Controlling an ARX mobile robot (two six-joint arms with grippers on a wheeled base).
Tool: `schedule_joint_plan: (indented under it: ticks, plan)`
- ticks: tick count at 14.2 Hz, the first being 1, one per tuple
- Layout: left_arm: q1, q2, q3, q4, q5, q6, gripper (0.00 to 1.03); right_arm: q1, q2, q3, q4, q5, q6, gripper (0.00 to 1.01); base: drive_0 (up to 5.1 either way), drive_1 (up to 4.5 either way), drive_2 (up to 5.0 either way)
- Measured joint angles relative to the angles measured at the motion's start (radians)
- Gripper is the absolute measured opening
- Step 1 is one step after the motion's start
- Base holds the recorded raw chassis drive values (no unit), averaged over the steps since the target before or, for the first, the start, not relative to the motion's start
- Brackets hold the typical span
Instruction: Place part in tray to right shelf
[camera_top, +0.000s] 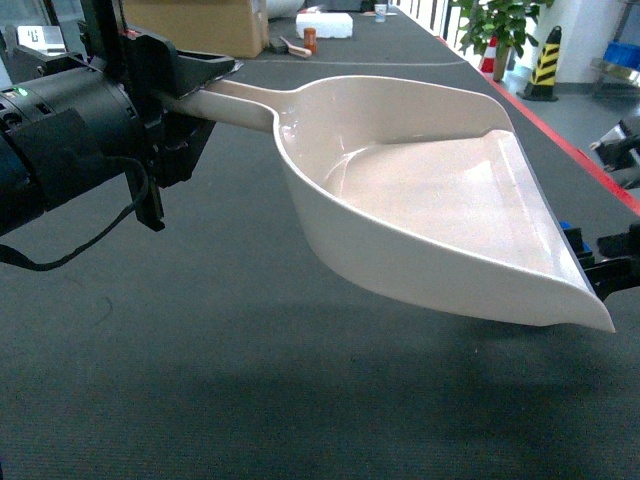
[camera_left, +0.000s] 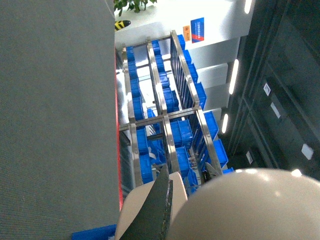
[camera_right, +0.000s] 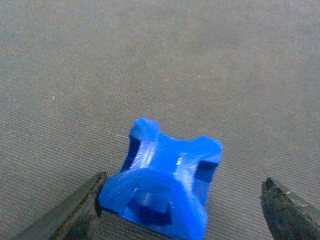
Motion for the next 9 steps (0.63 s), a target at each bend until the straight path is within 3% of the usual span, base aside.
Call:
schedule_joint_plan:
  ticks: [7,9]
  plan:
    - [0.000,0.000,0.000,0.000,0.000,0.000,0.14,0.000,0.023,-0.010,0.035,0.058,0.013,0.58,0.0,0.00,0.0]
    - [0.000,0.000,0.000,0.000,0.000,0.000,0.14,-0.031,-0.029,-0.054,0.047,0.062,0.026,0.48,0.0,0.00,0.0]
